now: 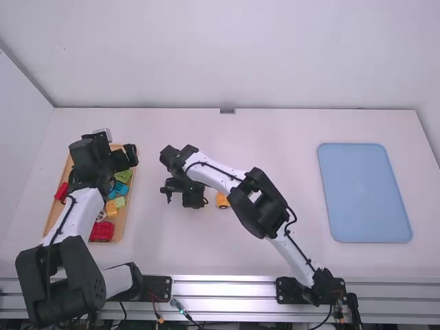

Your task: Assemble lego blocks to make yellow taxi

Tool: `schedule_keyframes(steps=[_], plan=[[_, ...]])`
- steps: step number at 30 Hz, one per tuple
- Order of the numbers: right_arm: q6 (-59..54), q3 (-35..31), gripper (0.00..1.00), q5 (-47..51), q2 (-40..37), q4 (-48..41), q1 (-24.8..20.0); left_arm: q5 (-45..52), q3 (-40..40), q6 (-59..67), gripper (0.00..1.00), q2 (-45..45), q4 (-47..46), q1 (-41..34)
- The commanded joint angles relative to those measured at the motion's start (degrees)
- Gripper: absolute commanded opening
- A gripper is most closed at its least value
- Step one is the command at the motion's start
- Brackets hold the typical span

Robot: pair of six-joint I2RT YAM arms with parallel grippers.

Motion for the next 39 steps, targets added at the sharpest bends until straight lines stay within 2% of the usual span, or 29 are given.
schedule_keyframes(steps=[1,4,5,12,15,16,20,22,24,28,29,30,34,39], plan=[[0.1,-0.4,0.84,-0.1,1.3,-0.3,-0.1,-0.4,0.0,0.7,0.99,-1.2,0.0,-0.2],[-1.3,0.2,0.91,-0.3,1.2,-0.5,-0.1,-0.2,0.0,0.6,0.99,-1.2,0.0,-0.2],[-1.3,0.9,1.00,-0.4,1.2,-1.1,-0.1,-0.2,0.0,0.4,0.99,-1.2,0.0,-0.2],[0.8,9.3,0.99,-2.2,0.2,-8.0,-3.5,-0.4,0.0,-3.4,0.99,-1.2,-0.3,-0.1],[4.9,11.8,0.99,-6.2,-2.4,-8.0,-7.3,1.5,0.0,-3.2,0.99,-1.2,-1.5,-0.2],[4.6,11.6,0.99,-9.7,-4.0,-6.9,-9.4,4.2,0.0,-0.5,0.99,-1.2,-1.8,-0.2],[0.5,10.4,0.99,-18.5,-7.8,-6.7,-13.5,12.2,0.0,9.9,0.99,-1.2,-2.3,-0.2],[-0.8,6.6,0.99,-23.0,-12.0,-3.4,-16.4,15.4,0.0,13.6,0.99,-1.2,-2.9,-0.2],[0.4,2.7,0.99,-22.5,-14.9,0.7,-17.9,16.0,0.0,14.2,0.99,-1.2,-3.1,-0.2],[9.0,-12.2,0.99,-14.7,-24.2,15.1,-20.1,22.8,0.0,24.3,0.99,-1.2,-5.5,-1.7],[9.3,-12.7,0.99,-14.4,-24.6,15.6,-20.2,22.9,0.0,24.6,0.99,-1.2,-5.6,-1.8],[11.6,-17.5,0.99,-12.0,-28.0,19.5,-20.5,23.2,0.0,26.8,0.99,-1.2,-6.2,-3.4],[15.4,-28.8,0.99,-8.9,-36.4,28.1,-21.8,15.8,2.4,30.7,0.99,-1.0,-12.1,-10.7],[16.8,-39.6,0.99,-8.9,-45.2,35.5,-24.7,5.1,12.4,43.8,0.99,3.7,-30.5,-24.6]])
